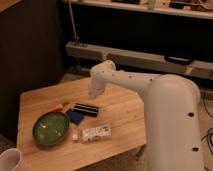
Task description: Push the eraser across the table
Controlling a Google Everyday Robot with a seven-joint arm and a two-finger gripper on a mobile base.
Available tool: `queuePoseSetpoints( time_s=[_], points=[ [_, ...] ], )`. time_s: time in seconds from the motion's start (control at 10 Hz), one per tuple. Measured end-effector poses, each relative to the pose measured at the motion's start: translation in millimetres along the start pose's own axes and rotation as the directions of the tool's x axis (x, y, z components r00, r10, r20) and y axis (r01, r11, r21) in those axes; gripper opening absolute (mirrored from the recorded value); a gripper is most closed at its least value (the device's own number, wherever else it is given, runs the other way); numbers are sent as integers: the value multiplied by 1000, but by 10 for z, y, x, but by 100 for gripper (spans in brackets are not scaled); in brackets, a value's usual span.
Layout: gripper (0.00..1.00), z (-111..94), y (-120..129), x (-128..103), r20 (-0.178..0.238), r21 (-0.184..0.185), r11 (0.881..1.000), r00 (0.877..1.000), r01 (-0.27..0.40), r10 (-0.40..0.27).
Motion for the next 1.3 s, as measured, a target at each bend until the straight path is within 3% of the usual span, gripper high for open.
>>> queuePoseSetpoints(
  time_s=[0.3,0.9,1.2,1.3],
  points=[
    [0,91,-93,5,23,13,999,999,48,-48],
    [0,398,-120,-21,91,-60,982,981,178,-172],
    [0,549,-176,-238,133,-88,959,957,269,-256],
    [0,585,-154,-363,162,-97,947,944,306,-288]
  ],
)
